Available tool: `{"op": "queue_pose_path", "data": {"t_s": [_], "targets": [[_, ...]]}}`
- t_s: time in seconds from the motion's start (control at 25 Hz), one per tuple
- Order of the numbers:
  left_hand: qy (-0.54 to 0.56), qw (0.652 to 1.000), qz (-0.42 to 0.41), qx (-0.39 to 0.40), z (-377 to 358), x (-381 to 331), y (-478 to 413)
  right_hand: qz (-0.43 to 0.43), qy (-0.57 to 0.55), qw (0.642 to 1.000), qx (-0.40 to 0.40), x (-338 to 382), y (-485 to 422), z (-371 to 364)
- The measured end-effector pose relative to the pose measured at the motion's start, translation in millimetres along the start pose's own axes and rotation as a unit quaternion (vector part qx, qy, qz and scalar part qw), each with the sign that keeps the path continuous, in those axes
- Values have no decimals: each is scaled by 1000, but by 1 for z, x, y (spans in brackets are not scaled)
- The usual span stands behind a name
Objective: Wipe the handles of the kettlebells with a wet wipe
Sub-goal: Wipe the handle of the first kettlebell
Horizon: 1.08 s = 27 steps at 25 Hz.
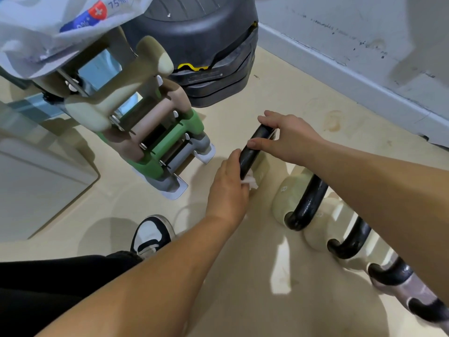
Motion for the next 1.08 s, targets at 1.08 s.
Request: {"op": "queue_pose_path", "data": {"t_s": [1.08], "targets": [[24,997,69,32,7,3,14,-17,-24,1000,-2,1,1,-4]]}}
Point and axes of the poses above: each hand's wrist, its own y-axis away from the middle knuckle, its own z-axis out of the back of the hand, x = y × z, the point moved 1 cm from there along -y, towards the middle knuckle, and after that the axes turned 6 degrees about -x, right-handed, at the moved point
